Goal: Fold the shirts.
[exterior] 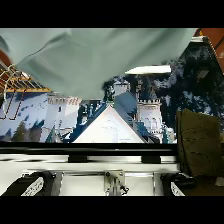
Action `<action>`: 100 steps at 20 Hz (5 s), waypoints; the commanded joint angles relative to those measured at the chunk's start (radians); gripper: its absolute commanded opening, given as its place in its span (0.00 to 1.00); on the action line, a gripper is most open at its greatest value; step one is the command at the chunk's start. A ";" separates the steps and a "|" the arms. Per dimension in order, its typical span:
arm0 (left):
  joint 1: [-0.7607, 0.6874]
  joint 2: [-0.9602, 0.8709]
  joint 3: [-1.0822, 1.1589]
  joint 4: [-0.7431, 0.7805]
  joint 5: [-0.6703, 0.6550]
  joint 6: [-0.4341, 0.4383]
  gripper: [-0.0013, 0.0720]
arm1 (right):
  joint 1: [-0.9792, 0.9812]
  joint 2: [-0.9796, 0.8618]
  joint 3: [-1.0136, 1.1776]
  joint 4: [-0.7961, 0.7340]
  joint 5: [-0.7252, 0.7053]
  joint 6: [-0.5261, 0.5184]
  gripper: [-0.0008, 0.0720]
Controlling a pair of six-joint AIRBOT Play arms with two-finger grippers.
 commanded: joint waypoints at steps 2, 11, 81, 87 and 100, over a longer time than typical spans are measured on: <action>0.012 0.034 -0.007 0.024 -0.061 0.003 0.06 | -0.001 0.072 0.003 -0.053 0.347 0.176 0.10; 0.011 -0.245 -0.387 0.077 -0.246 -0.015 0.06 | 0.006 -0.174 -0.535 0.045 0.075 0.196 0.10; 0.070 -0.320 -0.720 -0.222 -0.205 0.134 0.06 | -0.190 -0.740 -0.360 0.156 0.505 -0.395 0.10; 0.034 -0.158 0.078 -0.221 -0.064 0.132 0.06 | -0.190 -0.344 0.178 0.149 0.355 -0.409 0.10; 0.034 0.269 -0.133 0.069 -0.014 0.026 0.06 | -0.190 0.048 0.290 -0.021 0.716 -0.224 0.10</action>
